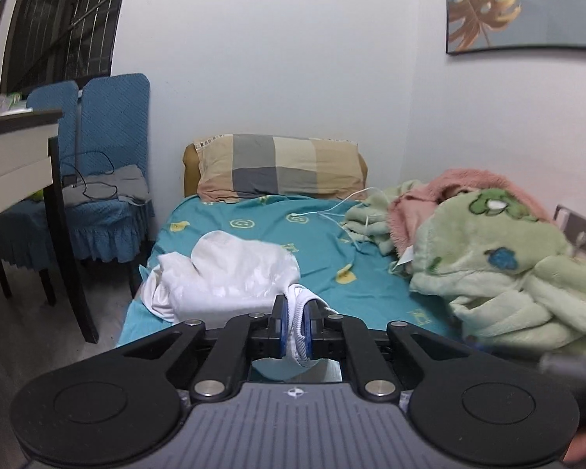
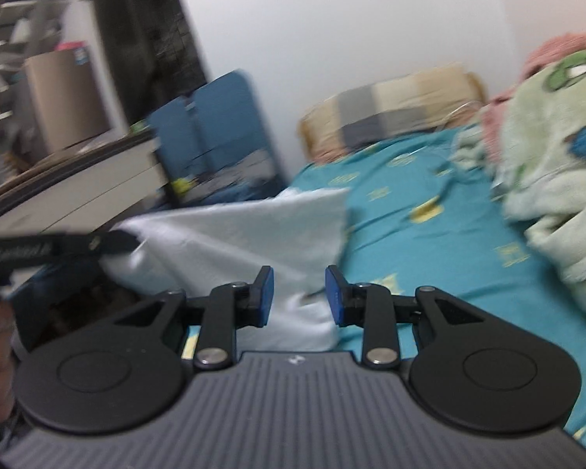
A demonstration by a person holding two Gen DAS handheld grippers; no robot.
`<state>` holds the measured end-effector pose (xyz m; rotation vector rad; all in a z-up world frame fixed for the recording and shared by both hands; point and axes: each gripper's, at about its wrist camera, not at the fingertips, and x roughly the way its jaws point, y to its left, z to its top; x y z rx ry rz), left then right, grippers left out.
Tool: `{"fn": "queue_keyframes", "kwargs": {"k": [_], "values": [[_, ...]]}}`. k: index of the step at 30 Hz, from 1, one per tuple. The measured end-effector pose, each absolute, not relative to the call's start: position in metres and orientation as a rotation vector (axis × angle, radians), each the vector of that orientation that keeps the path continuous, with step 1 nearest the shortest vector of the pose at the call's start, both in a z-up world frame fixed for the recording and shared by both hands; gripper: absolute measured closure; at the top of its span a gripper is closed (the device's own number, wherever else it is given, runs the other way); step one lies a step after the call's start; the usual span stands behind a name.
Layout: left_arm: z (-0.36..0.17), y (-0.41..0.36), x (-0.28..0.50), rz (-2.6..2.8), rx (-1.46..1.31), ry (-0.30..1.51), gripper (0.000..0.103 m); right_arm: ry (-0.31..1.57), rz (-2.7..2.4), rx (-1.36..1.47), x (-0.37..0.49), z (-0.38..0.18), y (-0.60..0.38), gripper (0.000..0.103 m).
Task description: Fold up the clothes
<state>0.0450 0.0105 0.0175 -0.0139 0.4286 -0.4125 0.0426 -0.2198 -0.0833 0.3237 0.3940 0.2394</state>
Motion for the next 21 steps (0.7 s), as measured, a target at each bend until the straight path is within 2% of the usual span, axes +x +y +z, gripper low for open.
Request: {"fn": "queue_keyframes", "kwargs": {"k": [6, 12, 16, 21], "values": [[0.015, 0.037, 0.053, -0.397, -0.111, 0.433, 0.094, 0.530, 0.368, 0.276, 0.055, -0.104, -0.170, 0.070], [0.002, 0.054, 0.076, -0.345, -0.172, 0.504, 0.094, 0.640, 0.343, 0.396, 0.097, -0.129, -0.162, 0.066], [-0.008, 0.053, 0.090, -0.325, -0.168, 0.548, 0.094, 0.690, 0.318, 0.360, 0.111, -0.140, -0.147, 0.053], [-0.019, 0.045, 0.101, -0.298, -0.137, 0.585, 0.094, 0.742, 0.292, 0.274, 0.118, -0.155, -0.139, 0.054]]}}
